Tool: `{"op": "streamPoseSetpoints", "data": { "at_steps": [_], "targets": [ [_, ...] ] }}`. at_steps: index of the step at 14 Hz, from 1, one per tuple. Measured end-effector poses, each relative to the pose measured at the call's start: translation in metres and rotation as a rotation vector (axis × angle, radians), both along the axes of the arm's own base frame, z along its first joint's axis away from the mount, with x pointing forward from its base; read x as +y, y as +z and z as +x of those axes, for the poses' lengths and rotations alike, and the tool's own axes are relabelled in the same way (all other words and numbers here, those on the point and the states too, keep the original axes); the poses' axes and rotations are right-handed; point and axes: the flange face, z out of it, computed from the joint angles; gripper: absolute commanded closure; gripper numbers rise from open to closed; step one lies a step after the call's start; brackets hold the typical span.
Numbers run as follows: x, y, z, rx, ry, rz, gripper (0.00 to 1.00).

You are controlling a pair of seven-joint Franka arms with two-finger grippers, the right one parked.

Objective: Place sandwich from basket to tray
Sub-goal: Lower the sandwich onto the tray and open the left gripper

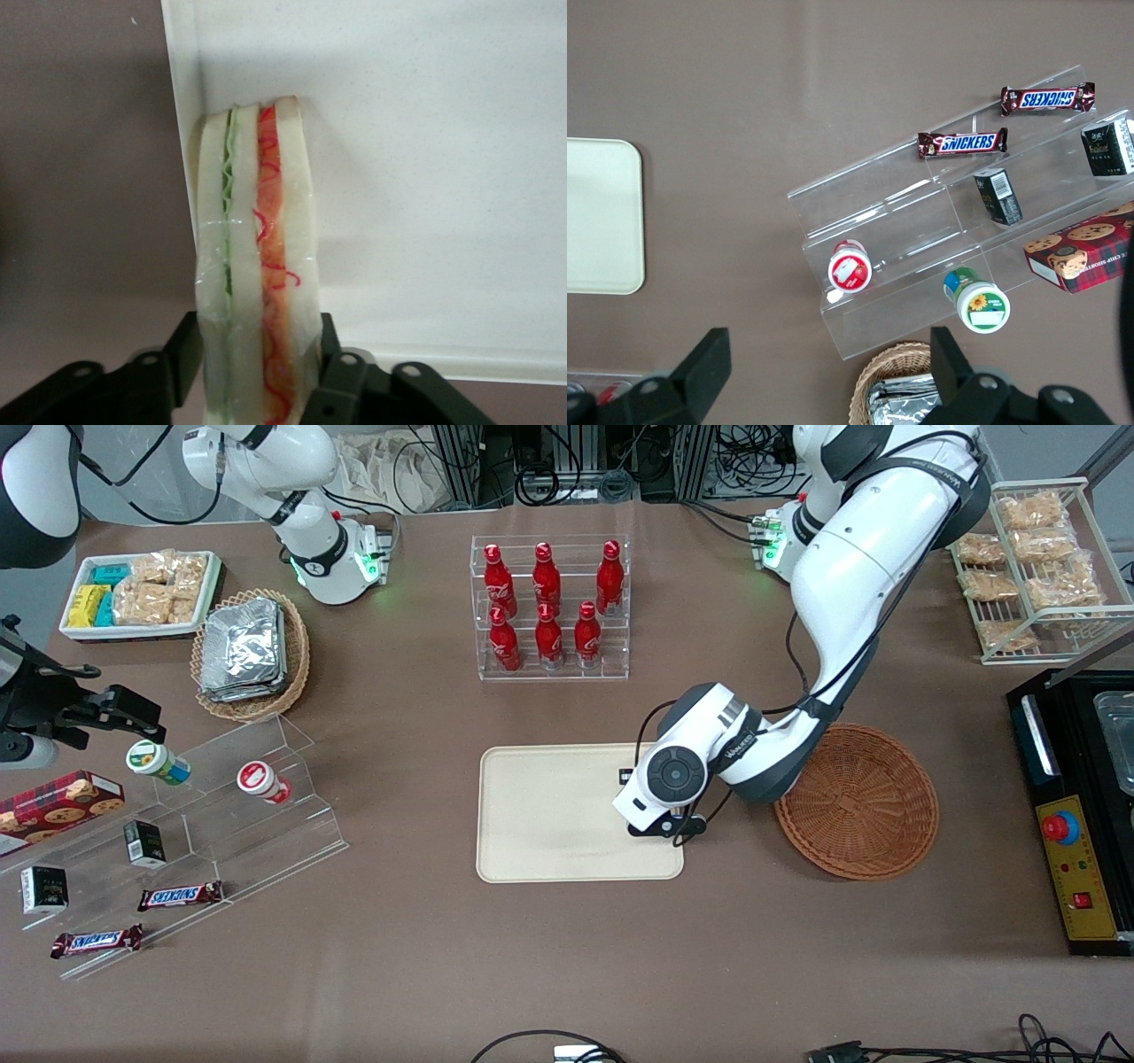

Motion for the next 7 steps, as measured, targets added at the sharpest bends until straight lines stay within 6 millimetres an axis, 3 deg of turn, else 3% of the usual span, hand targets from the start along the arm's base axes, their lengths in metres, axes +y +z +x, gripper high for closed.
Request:
{"op": "streamPoseSetpoints", "data": {
  "at_steps": [4,7],
  "targets": [
    [0.003,0.014,0.003,-0.001,0.007,0.016,0.00],
    [0.021,0.062,0.004,0.008,0.012,0.091,0.03]
  ]
}}
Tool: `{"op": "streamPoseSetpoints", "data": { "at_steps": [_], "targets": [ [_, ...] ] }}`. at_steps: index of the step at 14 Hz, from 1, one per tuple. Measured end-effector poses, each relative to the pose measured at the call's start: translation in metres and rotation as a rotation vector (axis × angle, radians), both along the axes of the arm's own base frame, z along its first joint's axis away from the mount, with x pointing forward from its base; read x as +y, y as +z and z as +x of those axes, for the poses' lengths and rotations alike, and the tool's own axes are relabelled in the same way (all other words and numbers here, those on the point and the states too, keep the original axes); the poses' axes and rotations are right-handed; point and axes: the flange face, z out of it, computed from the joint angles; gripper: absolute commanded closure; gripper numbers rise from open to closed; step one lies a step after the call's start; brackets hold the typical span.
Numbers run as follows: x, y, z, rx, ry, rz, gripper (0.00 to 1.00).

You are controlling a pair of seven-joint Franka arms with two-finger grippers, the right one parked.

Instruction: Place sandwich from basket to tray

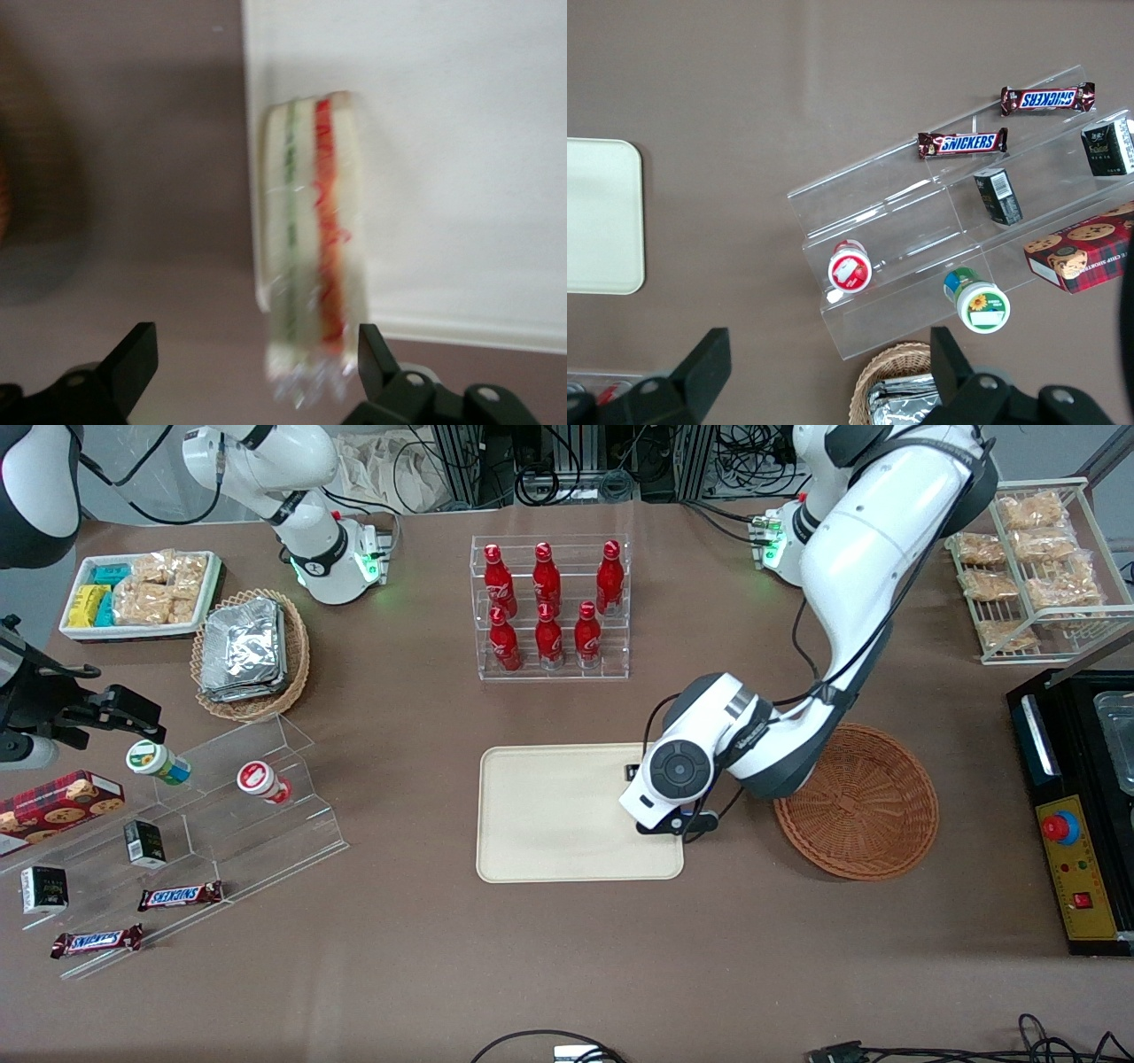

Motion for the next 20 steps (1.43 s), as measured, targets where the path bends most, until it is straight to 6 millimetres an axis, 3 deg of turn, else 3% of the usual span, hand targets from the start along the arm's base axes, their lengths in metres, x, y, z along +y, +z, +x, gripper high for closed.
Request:
{"op": "streamPoseSetpoints", "data": {
  "at_steps": [2,4,10,16,20],
  "targets": [
    [0.032,0.041,0.008,-0.034,0.041,0.019,0.05],
    [0.067,0.072,0.004,-0.064,0.082,0.025,0.06],
    [0.146,0.122,-0.047,-0.143,0.069,0.039,0.05],
    [0.276,0.173,-0.021,-0.129,-0.011,0.005,0.01],
    [0.324,0.218,-0.012,-0.102,-0.163,-0.074,0.00]
  ]
}}
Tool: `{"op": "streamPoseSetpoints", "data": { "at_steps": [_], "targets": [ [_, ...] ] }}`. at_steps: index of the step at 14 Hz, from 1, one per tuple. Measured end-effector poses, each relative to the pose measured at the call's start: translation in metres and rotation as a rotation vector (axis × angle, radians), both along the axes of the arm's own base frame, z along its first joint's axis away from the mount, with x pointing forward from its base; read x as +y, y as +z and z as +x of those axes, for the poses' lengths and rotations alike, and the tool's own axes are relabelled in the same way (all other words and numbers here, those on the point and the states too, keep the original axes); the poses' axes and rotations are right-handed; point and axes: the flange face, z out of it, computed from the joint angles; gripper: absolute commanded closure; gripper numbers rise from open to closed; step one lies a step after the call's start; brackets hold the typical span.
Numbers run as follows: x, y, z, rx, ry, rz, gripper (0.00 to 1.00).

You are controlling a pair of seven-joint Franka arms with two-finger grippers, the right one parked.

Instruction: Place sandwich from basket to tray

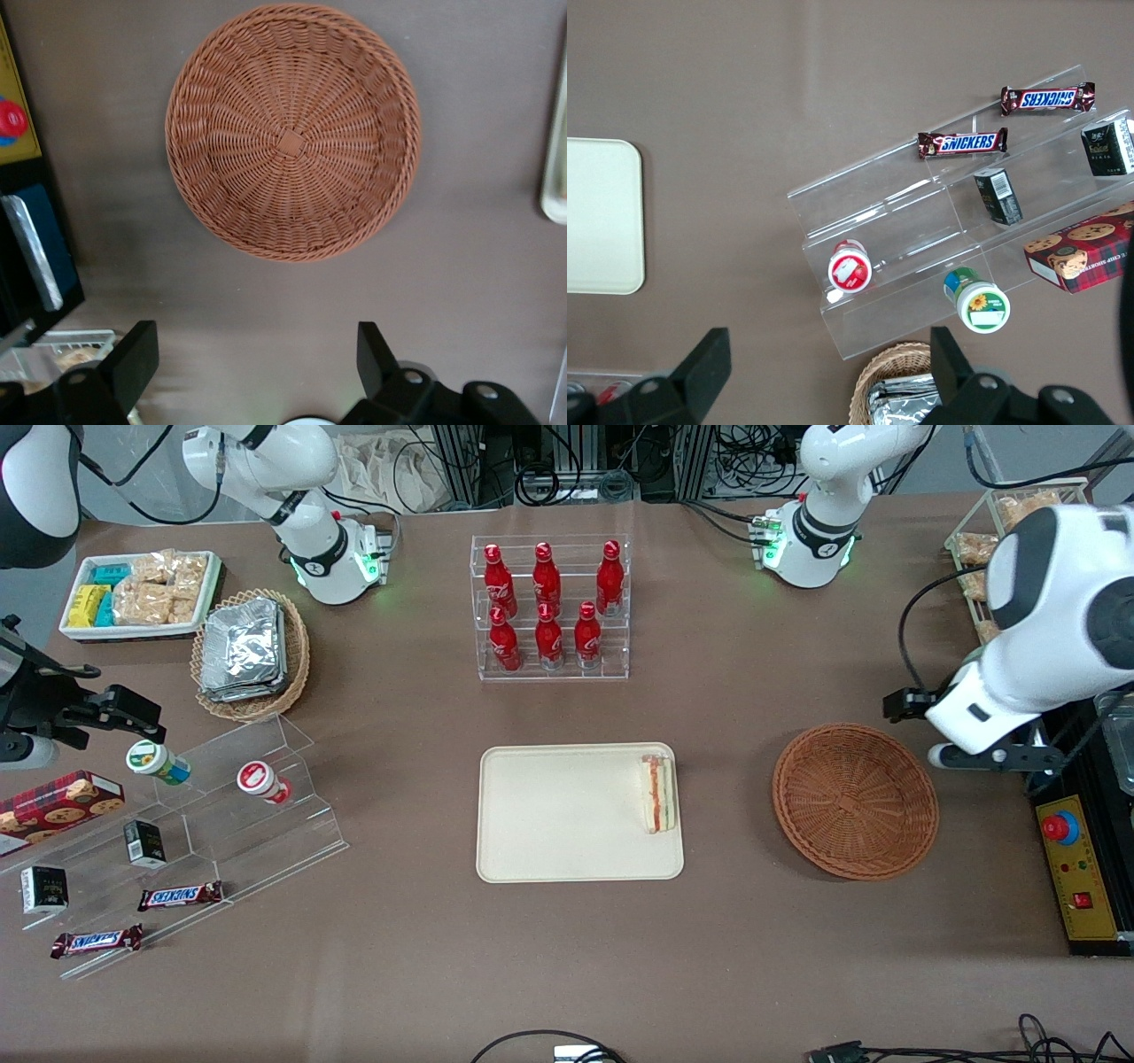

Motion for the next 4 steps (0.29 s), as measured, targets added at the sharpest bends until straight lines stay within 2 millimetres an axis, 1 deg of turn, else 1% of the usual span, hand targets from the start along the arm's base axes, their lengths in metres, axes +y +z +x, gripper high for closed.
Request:
{"op": "streamPoseSetpoints", "data": {
  "at_steps": [2,4],
  "targets": [
    [0.012,0.028,0.004,-0.013,-0.038,-0.026,0.00],
    [0.017,0.046,0.010,-0.022,-0.059,-0.043,0.00]
  ]
}}
